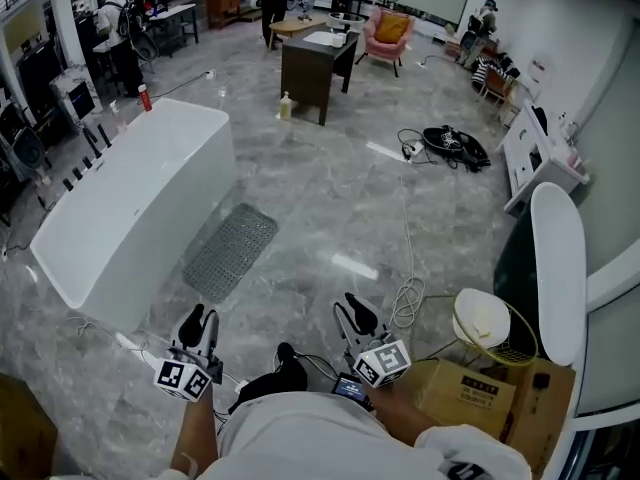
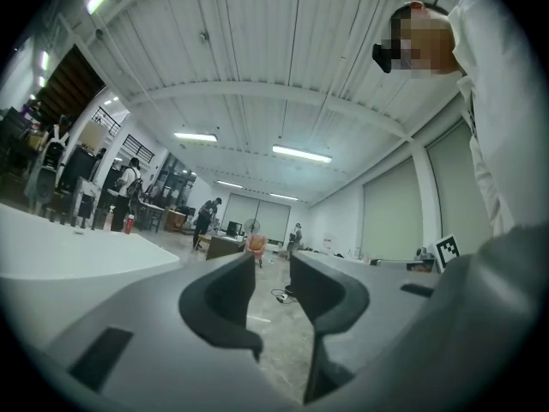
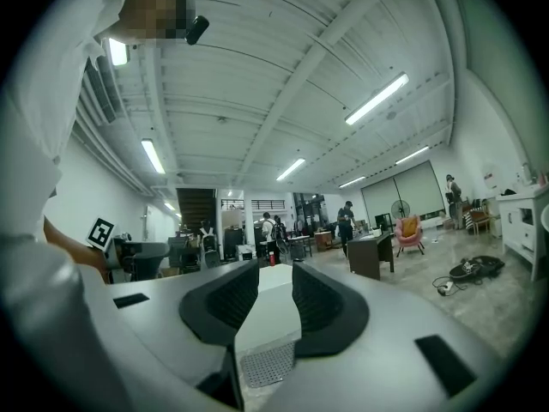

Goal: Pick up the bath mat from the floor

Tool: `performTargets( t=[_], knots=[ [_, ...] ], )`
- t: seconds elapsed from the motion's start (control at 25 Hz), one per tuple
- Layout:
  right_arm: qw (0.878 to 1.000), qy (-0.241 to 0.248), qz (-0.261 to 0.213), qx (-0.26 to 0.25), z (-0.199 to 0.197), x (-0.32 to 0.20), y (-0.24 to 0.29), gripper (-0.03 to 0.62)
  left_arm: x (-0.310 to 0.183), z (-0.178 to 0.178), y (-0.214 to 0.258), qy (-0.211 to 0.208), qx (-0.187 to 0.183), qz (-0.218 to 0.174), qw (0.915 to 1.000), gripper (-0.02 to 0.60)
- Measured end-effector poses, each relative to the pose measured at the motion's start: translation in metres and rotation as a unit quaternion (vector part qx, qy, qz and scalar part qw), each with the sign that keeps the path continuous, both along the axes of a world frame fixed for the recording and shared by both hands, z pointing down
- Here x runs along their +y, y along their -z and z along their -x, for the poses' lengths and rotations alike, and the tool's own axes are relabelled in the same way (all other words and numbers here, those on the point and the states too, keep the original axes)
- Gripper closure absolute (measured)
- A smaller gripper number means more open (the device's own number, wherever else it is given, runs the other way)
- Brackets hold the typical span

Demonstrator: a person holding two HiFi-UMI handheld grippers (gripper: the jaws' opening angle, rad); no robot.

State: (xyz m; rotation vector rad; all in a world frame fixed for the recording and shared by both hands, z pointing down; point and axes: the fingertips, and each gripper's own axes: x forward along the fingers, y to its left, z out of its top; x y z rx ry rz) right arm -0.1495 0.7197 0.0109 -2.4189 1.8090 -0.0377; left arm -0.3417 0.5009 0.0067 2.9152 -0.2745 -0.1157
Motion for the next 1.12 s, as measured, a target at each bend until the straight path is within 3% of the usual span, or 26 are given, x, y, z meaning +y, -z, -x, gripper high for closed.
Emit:
performTargets(
  t=[0.12, 0.24, 0.52, 0.72, 0.96, 1.12],
  knots=[
    [1.000, 0.008, 0.002, 0.011, -0.033, -0.028, 0.005, 0.474, -0.020, -0.041, -0.004, -0.013, -0.002, 0.005, 0.9999, 0.456],
    [1.000, 0.014, 0.000, 0.022, -0.069, -0.063, 0.014, 0.474, -0.047, -0.083, -0.006, -0.031, -0.017, -0.016, 0.9992, 0.456],
    [0.998, 0.027, 0.022, 0.043, -0.143, -0.135, 0.012, 0.474, -0.123, -0.143, -0.005, -0.005, -0.008, -0.024, 0.9997, 0.456],
    [0.998, 0.047, 0.030, 0.035, -0.172, -0.183, 0.007, 0.474, -0.155, -0.165, -0.008, 0.009, -0.002, -0.012, 0.9999, 0.456],
    [0.996, 0.067, -0.005, 0.061, -0.183, -0.218, 0.026, 0.476, -0.178, -0.168, -0.023, 0.035, -0.015, 0.015, 0.9991, 0.456],
    [0.996, 0.077, 0.002, 0.050, -0.216, -0.243, 0.014, 0.476, -0.198, -0.187, -0.030, 0.056, -0.016, 0.018, 0.9981, 0.456]
  ],
)
